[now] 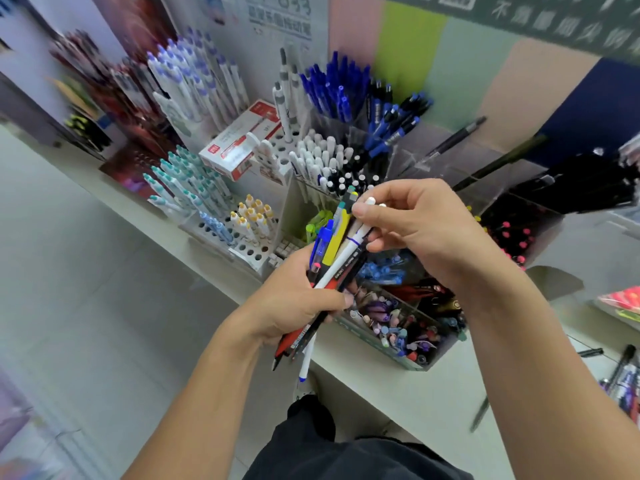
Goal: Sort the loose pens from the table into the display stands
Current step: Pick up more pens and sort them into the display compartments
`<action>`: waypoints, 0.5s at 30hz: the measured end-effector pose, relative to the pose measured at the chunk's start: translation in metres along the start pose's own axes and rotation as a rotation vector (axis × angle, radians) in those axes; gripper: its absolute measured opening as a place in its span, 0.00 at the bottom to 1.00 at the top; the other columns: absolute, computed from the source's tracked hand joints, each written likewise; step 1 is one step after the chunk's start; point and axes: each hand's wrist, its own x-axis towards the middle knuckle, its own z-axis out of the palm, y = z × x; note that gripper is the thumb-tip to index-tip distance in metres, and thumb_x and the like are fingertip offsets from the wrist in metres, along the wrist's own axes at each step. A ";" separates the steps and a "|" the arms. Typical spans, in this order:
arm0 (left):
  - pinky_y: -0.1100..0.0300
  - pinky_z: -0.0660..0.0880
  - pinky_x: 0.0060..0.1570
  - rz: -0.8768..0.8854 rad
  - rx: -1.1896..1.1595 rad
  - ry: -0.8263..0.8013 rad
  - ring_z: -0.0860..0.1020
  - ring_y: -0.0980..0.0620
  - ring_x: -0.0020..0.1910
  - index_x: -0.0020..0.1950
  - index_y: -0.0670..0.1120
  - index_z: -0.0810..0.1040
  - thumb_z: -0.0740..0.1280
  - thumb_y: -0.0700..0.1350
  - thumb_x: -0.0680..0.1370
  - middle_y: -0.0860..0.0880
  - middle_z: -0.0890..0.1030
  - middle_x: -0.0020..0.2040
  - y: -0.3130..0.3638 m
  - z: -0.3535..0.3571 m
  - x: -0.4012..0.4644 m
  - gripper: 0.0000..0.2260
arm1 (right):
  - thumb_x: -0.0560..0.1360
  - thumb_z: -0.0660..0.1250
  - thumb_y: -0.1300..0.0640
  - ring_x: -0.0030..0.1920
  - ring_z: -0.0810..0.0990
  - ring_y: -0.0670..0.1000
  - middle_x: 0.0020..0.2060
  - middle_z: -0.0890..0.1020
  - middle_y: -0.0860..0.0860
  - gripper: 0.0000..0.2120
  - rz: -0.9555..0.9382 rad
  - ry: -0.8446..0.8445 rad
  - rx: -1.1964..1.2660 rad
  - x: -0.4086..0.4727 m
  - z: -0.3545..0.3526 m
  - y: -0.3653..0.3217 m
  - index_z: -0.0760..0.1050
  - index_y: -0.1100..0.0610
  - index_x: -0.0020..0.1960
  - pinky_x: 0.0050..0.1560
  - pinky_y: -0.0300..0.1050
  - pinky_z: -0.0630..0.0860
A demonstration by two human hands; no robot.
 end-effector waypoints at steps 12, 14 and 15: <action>0.57 0.71 0.29 0.055 -0.167 0.070 0.75 0.50 0.29 0.51 0.40 0.75 0.75 0.36 0.71 0.45 0.78 0.37 -0.011 -0.028 0.013 0.12 | 0.77 0.71 0.65 0.28 0.77 0.44 0.32 0.83 0.49 0.04 -0.342 0.229 -0.287 0.013 -0.042 -0.040 0.82 0.61 0.51 0.32 0.34 0.77; 0.58 0.71 0.29 0.056 -0.211 0.141 0.73 0.50 0.29 0.51 0.39 0.75 0.74 0.38 0.70 0.46 0.77 0.37 -0.012 -0.036 0.013 0.13 | 0.78 0.71 0.62 0.29 0.78 0.41 0.32 0.83 0.43 0.04 -0.489 0.332 -0.352 0.004 -0.059 -0.053 0.81 0.55 0.52 0.34 0.31 0.76; 0.58 0.71 0.28 0.052 -0.240 0.188 0.73 0.50 0.29 0.52 0.39 0.76 0.74 0.38 0.69 0.47 0.77 0.36 -0.012 -0.040 0.013 0.14 | 0.79 0.70 0.60 0.31 0.79 0.41 0.33 0.83 0.41 0.05 -0.554 0.365 -0.384 0.002 -0.064 -0.060 0.80 0.51 0.52 0.35 0.31 0.75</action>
